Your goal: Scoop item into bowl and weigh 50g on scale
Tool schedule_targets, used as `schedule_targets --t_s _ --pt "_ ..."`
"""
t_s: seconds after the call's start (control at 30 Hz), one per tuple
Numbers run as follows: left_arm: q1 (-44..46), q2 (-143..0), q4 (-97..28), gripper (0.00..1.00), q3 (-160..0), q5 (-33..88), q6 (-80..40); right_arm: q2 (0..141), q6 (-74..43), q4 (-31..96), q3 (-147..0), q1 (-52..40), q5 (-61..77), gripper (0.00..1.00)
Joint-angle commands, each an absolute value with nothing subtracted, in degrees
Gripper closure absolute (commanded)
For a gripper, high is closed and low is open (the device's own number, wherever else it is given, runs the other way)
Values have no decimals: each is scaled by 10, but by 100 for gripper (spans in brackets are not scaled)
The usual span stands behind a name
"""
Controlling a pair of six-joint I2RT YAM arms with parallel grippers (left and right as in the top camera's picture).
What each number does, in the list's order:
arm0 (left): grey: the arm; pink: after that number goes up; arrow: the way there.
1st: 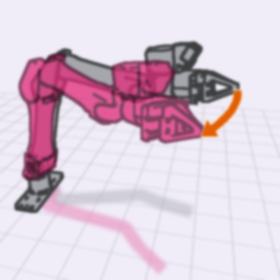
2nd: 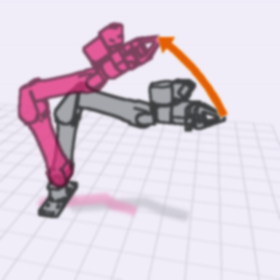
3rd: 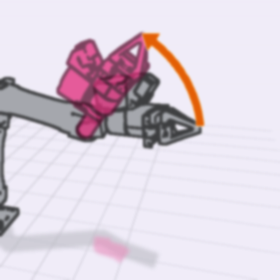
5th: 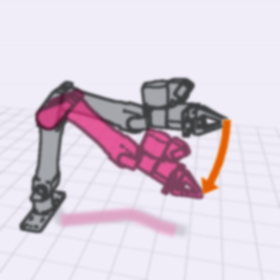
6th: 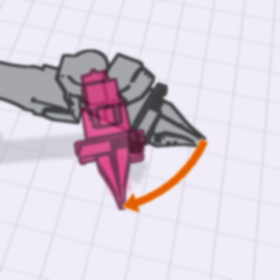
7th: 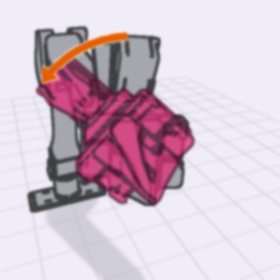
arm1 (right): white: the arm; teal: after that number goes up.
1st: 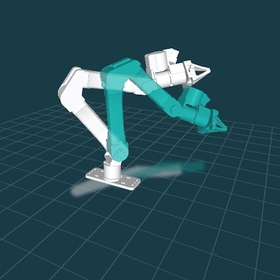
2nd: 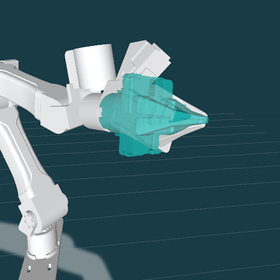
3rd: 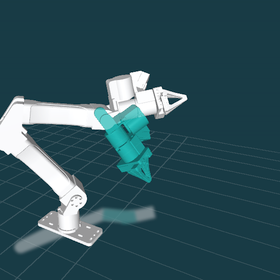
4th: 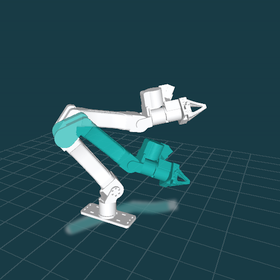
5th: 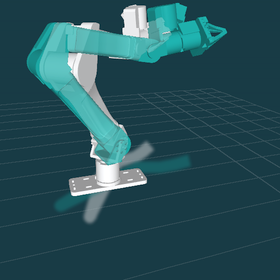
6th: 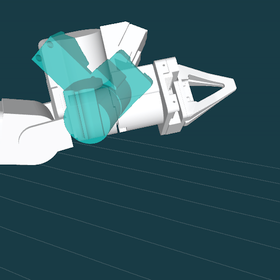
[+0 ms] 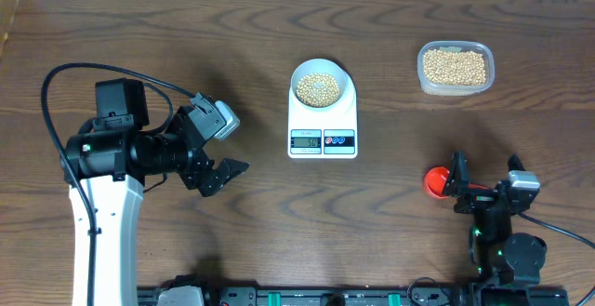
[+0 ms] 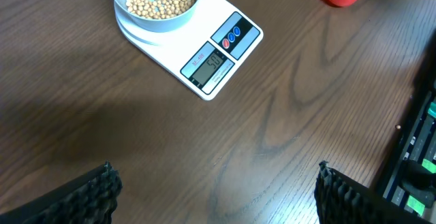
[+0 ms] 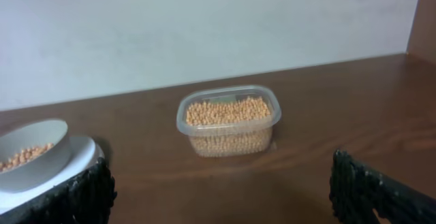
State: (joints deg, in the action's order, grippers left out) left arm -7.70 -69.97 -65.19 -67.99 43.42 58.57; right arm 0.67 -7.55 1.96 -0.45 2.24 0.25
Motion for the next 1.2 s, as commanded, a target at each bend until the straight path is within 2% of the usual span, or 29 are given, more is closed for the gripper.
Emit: schedule_targets --t_s 0.0,0.43,1.17 --pt "-76 -696 -653 7 -695 443 593 3 -43 45 -3 25 6 1" --pt "-76 -696 -653 7 -695 443 593 3 14 45 -3 12 10 1" --pt "-76 -696 -653 7 -695 443 593 3 14 44 -3 11 10 1"
